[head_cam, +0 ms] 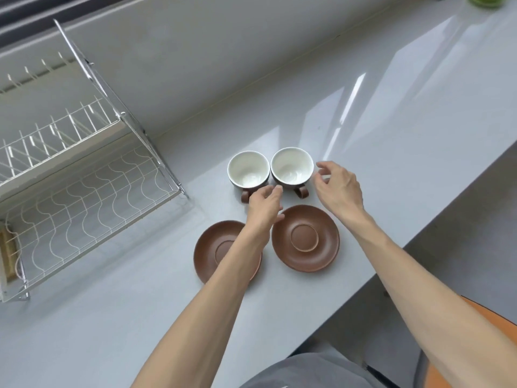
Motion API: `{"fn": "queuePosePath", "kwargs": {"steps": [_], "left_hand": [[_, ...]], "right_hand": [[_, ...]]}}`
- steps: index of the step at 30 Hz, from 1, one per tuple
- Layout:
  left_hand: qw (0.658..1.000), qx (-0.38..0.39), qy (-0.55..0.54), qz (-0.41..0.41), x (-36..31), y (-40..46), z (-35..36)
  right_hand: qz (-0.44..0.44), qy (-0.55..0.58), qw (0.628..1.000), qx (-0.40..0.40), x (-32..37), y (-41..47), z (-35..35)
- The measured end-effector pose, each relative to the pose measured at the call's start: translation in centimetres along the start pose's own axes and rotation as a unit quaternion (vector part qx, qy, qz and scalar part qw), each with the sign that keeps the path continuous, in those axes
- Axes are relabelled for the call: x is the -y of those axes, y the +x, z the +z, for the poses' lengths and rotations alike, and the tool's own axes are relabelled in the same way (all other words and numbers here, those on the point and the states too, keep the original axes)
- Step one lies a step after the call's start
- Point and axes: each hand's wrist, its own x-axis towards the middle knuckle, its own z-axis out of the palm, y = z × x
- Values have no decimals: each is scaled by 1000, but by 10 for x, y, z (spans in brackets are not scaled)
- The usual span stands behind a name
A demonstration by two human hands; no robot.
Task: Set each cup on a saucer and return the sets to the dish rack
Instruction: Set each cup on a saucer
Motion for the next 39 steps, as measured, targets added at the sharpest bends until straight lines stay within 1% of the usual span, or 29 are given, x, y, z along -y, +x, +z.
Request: {"fn": "queuePosePath", "kwargs": {"steps": [4, 7, 12, 14, 17, 20, 25, 29, 34, 39], "left_hand": [[999, -27, -28, -16, -4, 22, 20], [998, -47, -27, -25, -4, 37, 29], [996, -60, -41, -54, 0, 53, 35], [995, -65, -47, -52, 2, 56, 36], [995, -75, -55, -44, 2, 59, 37], [993, -82, -71, -37, 6, 63, 38], [994, -83, -69, -25, 8, 67, 40], [994, -73, -77, -21, 4, 63, 41], [998, -53, -43, -4, 3, 55, 42], [998, -42, -32, 23, 2, 38, 41]], "right_hand": [[6, -15, 1000, 24, 2, 30, -2], [6, -26, 999, 42, 5, 46, 1], [21, -29, 996, 80, 2, 64, 13], [26, -28, 996, 84, 0, 67, 18], [21, -27, 997, 71, -4, 71, 24], [31, 2, 998, 63, -8, 73, 27], [23, -16, 999, 43, -9, 75, 30], [5, -11, 1000, 27, -12, 70, 29], [-2, 2, 1000, 2, -14, 60, 18], [-7, 17, 1000, -15, -13, 38, 6]]}}
